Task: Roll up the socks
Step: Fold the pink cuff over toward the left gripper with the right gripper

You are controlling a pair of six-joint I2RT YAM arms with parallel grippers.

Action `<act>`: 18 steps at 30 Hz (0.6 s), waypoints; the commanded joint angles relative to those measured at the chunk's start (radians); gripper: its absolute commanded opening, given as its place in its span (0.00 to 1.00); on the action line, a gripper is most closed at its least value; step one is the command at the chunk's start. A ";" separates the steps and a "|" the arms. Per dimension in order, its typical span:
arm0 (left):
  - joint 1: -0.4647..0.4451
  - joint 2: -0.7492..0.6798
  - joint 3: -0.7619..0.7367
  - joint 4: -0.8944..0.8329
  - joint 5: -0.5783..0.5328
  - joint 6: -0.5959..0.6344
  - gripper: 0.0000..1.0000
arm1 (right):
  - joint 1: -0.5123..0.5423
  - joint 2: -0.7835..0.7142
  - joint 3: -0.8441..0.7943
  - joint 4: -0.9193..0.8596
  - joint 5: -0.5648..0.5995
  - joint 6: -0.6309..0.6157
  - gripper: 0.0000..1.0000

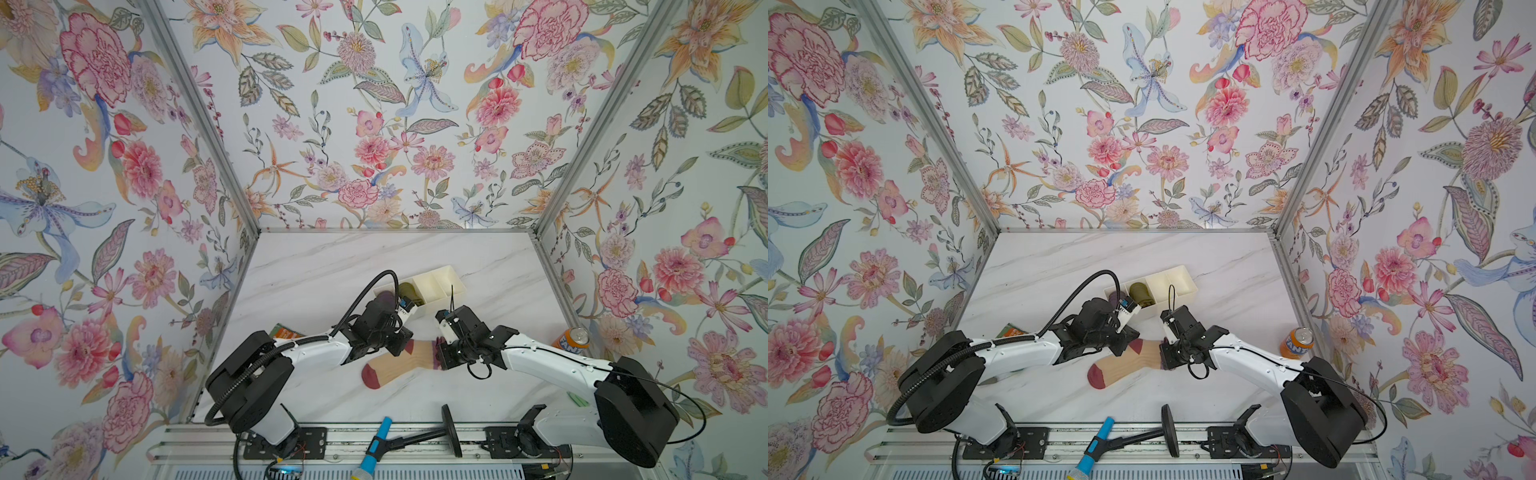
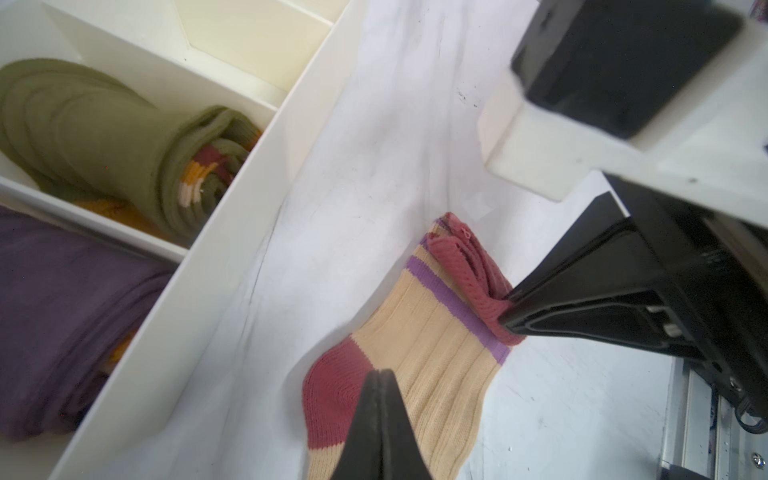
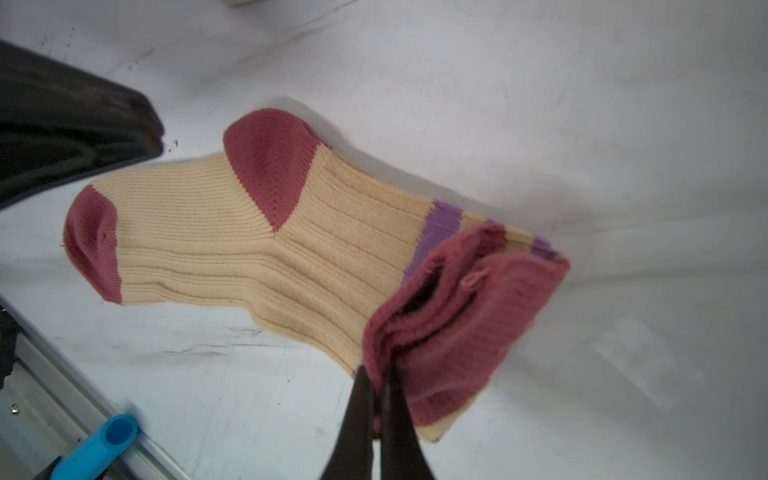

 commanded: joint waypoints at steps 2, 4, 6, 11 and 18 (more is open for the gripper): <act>0.016 0.041 -0.028 -0.002 0.002 -0.026 0.00 | 0.007 0.008 0.012 0.029 -0.056 -0.033 0.00; 0.018 0.055 -0.032 0.000 0.005 -0.032 0.00 | 0.010 0.010 0.011 0.030 -0.064 -0.037 0.00; 0.018 0.071 -0.037 0.012 0.015 -0.036 0.00 | 0.010 0.013 0.008 0.037 -0.078 -0.042 0.00; 0.019 0.102 -0.044 0.028 0.027 -0.047 0.00 | 0.016 0.016 0.000 0.056 -0.111 -0.052 0.00; 0.019 0.136 -0.060 0.054 0.049 -0.059 0.00 | 0.031 0.036 0.004 0.070 -0.129 -0.065 0.00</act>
